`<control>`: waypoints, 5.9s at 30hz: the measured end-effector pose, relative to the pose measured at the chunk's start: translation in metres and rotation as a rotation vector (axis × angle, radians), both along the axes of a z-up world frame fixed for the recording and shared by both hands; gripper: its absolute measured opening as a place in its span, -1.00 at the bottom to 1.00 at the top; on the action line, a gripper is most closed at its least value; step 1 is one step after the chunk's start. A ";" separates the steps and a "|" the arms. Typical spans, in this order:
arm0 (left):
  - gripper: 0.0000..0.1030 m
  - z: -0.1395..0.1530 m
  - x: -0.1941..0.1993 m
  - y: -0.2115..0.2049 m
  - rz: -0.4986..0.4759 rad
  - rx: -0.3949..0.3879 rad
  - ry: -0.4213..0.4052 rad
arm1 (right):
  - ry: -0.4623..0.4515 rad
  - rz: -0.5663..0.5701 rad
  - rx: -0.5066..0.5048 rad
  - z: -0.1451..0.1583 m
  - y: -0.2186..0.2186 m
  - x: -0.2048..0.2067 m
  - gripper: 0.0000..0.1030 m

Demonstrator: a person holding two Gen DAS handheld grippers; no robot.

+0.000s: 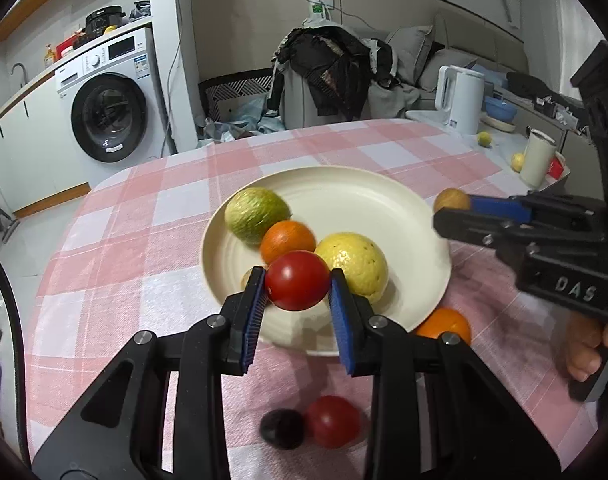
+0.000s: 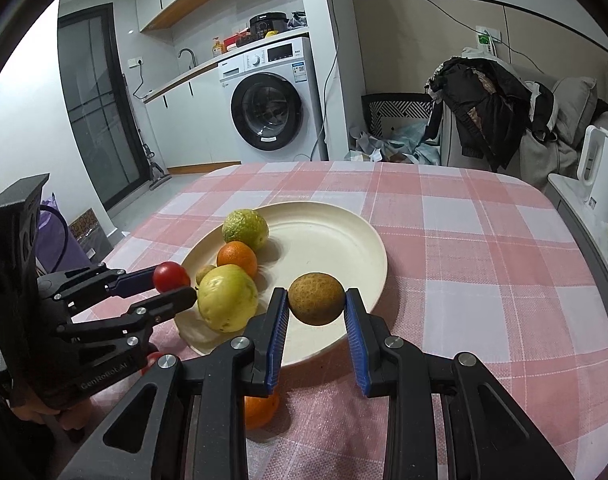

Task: Organize fruits
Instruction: 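Carry the tomato with the left tool while the right tool carries the kiwi to the plate, then open both tools over the plate to release the tomato and kiwi, then move both tools back toward the remaining fruits on the table, then grasp the orange with the right tool while the left tool approaches a red tomato, then grasp the red tomato with the left tool while the right tool lifts the orange, then carry the tomato with the left tool while the right tool carries the orange to the plate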

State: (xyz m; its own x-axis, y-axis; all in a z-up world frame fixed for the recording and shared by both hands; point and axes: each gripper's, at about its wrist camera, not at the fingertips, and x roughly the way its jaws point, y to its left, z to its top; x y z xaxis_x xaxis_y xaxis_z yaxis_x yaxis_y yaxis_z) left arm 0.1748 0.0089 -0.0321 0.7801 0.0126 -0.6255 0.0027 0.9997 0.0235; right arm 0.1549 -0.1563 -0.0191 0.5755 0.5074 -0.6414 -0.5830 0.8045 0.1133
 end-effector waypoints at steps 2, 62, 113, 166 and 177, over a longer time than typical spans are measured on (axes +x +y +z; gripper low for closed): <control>-0.45 0.001 0.001 -0.002 -0.014 -0.008 -0.009 | -0.002 -0.001 0.000 -0.001 0.000 0.001 -0.43; 0.99 0.023 -0.101 0.006 0.072 0.007 -0.037 | 0.060 0.026 -0.158 -0.008 -0.004 -0.038 1.00; 0.08 -0.011 -0.086 -0.008 -0.131 -0.116 0.148 | 0.114 0.161 -0.168 -0.023 0.016 -0.047 -0.23; -0.53 -0.016 -0.072 -0.006 -0.108 -0.150 0.156 | 0.101 0.142 -0.156 -0.019 0.009 -0.042 -0.23; -0.53 0.012 -0.087 -0.006 -0.114 -0.139 0.035 | 0.074 0.130 -0.126 -0.012 0.006 -0.043 -0.23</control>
